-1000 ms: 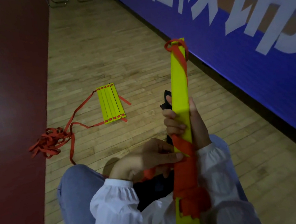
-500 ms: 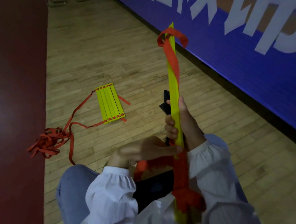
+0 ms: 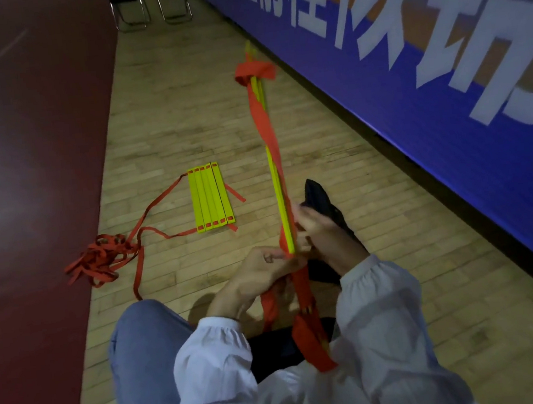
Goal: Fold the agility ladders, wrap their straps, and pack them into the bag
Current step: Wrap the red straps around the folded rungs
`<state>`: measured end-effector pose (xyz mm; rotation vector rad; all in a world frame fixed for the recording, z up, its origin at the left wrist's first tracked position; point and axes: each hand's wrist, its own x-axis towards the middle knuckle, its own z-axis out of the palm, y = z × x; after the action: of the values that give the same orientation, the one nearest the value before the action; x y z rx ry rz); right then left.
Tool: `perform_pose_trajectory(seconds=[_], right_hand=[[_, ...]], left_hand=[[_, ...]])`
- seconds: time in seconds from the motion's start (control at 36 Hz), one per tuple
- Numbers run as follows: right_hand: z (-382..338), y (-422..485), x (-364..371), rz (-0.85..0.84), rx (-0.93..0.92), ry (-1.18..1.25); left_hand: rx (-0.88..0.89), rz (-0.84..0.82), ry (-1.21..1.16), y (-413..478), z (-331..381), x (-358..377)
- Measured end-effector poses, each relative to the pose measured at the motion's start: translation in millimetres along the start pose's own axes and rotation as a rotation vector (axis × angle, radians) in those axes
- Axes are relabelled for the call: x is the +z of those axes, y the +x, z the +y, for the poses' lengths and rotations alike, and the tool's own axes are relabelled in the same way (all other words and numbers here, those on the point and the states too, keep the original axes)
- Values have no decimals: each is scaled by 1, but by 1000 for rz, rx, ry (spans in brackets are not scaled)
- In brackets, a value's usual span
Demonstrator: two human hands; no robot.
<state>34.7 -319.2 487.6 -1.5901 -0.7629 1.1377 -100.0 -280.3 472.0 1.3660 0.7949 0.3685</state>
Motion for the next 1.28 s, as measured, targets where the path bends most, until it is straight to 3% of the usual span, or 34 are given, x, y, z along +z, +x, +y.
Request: perform_pose_trajectory(seconds=[0.08, 0.22, 0.33, 0.44, 0.58, 0.75, 0.83, 0.94, 1.08, 1.28], right_hand=[[3, -7, -1, 1, 91, -174], [-18, -20, -2, 8, -14, -170], [-48, -20, -16, 120, -17, -463], [-58, -23, -19, 83, 19, -485], [-42, -28, -11, 11, -19, -280], [-8, -22, 2, 81, -64, -99], [3, -19, -4, 138, -72, -165], [2, -22, -8, 158, -86, -337], [2, -25, 1, 253, -92, -571], [13, -19, 16, 272, -39, -620]], left_hand=[[60, 45, 26, 0, 13, -4], [132, 111, 3, 1, 41, -11], [194, 112, 22, -3, 69, -13], [230, 94, 32, -7, 81, -16], [174, 110, -3, -15, 78, -14], [6, 58, -155, -16, 46, -22], [-101, 2, -141, -17, 36, -35], [-69, 34, -146, -12, 29, -40], [-69, 160, -173, -13, 28, -40], [-114, 355, -159, -5, 19, -33]])
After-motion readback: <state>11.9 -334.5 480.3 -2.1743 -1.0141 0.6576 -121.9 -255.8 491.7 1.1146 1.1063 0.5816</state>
